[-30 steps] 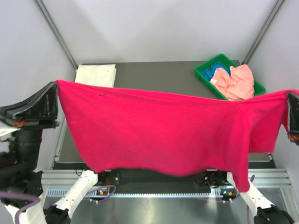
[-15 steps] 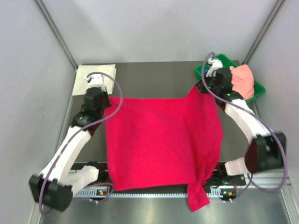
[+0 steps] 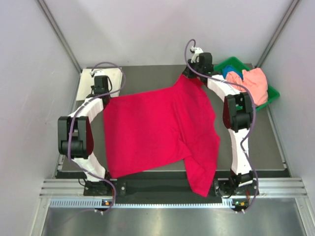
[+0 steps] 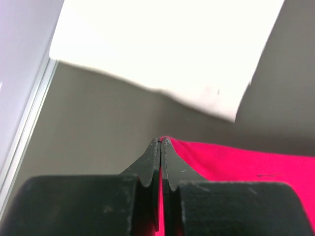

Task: Fold and stack the t-shirts
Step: Flatten the tshirt out

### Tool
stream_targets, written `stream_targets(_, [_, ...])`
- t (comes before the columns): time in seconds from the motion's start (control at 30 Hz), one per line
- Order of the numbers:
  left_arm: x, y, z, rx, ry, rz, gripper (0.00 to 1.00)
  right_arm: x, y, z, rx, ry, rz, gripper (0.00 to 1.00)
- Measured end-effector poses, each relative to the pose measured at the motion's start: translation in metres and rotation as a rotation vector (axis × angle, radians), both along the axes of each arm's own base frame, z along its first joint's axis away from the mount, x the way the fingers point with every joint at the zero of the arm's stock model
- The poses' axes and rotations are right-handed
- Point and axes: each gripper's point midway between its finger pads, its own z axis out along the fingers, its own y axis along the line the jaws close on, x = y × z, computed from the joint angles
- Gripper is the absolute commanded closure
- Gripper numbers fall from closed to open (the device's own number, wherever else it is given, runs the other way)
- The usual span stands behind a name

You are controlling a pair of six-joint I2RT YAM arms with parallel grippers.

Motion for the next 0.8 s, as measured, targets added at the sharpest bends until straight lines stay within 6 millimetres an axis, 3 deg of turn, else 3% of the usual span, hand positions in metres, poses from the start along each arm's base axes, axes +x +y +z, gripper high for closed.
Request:
stream_targets(0.07, [0.015,0.006,-0.002,0.008,-0.005,0.002,1.00,0.016,0.020,0.005,0.002,-0.030,0.025,0.97])
stream_targets(0.17, [0.029,0.013,-0.004,0.015,-0.008,-0.004,1.00,0.022,0.043,0.004,0.002,-0.049,0.051,0.85])
stream_targets(0.23, [0.035,0.020,-0.006,0.025,-0.003,-0.001,1.00,0.021,0.050,-0.002,0.003,-0.036,0.050,0.70])
stream_targets(0.33, [0.043,0.028,-0.007,0.044,0.002,-0.001,1.00,0.019,0.055,-0.009,-0.002,-0.017,0.029,0.62])
stream_targets(0.43, [0.047,0.031,-0.010,0.056,0.008,-0.006,1.00,0.026,0.044,-0.009,0.003,0.009,-0.077,0.56])
stream_targets(0.6, [0.052,0.031,-0.015,0.065,0.021,-0.009,1.00,0.047,0.010,0.008,0.055,0.009,-0.273,0.52])
stream_targets(0.7, [0.050,0.033,-0.017,0.073,0.031,-0.001,1.00,0.060,-0.009,0.013,0.064,-0.014,-0.360,0.53])
stream_targets(0.8, [0.048,0.038,-0.016,0.097,0.040,0.014,1.00,0.073,-0.027,0.004,0.078,-0.013,-0.422,0.56])
